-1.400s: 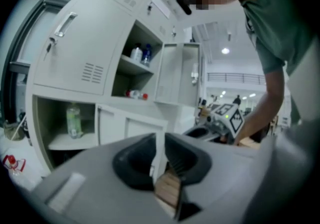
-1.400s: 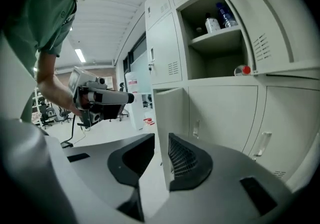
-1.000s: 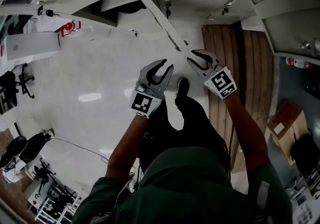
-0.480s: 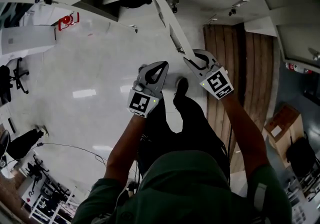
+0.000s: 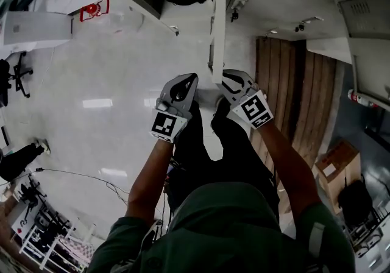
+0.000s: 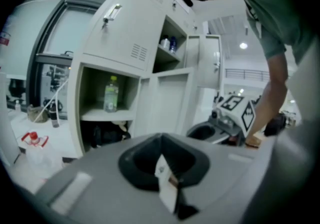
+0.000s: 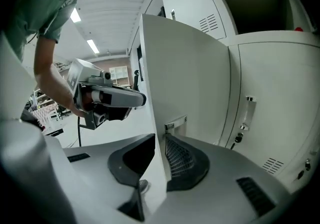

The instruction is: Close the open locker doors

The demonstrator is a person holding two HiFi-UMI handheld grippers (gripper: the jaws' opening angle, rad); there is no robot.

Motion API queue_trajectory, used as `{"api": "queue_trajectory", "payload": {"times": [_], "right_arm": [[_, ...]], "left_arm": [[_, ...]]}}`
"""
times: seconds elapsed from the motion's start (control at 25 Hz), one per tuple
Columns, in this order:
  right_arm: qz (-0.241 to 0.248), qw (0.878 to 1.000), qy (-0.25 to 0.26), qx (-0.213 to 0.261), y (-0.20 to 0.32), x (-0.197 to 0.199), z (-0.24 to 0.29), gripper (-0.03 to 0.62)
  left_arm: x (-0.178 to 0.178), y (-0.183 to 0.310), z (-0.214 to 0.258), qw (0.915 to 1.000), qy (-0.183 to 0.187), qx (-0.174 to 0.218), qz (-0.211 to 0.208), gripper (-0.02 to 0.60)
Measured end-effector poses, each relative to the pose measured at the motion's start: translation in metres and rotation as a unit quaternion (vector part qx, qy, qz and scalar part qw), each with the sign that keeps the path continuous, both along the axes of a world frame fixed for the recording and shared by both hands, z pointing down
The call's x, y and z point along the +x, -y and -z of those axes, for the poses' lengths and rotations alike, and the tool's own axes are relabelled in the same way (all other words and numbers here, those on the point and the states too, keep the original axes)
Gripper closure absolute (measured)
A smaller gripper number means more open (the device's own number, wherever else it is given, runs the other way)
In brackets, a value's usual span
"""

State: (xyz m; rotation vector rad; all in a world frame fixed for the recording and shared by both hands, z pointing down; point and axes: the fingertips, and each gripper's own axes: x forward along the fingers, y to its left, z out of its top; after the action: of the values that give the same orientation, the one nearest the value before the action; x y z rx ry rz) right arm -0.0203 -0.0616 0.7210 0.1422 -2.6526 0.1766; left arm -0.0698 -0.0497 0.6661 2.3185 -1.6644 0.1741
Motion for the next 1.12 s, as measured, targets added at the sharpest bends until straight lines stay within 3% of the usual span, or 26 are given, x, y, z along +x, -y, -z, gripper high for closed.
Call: {"api": "queue_trajectory", "payload": {"times": [0.28, 1.12], "right_arm": [[0.006, 1.000, -0.005, -0.014, -0.009, -0.042, -0.007, 0.533], [-0.004, 0.999, -0.016, -0.041, 0.007, -0.159, -0.010, 0.534]], "left_arm": [[-0.036, -0.004, -0.001, 0.9994, -0.002, 0.001, 0.034, 0.580], [-0.146, 0.002, 0.015, 0.9973, 0.008, 0.007, 0.073, 0.580]]}}
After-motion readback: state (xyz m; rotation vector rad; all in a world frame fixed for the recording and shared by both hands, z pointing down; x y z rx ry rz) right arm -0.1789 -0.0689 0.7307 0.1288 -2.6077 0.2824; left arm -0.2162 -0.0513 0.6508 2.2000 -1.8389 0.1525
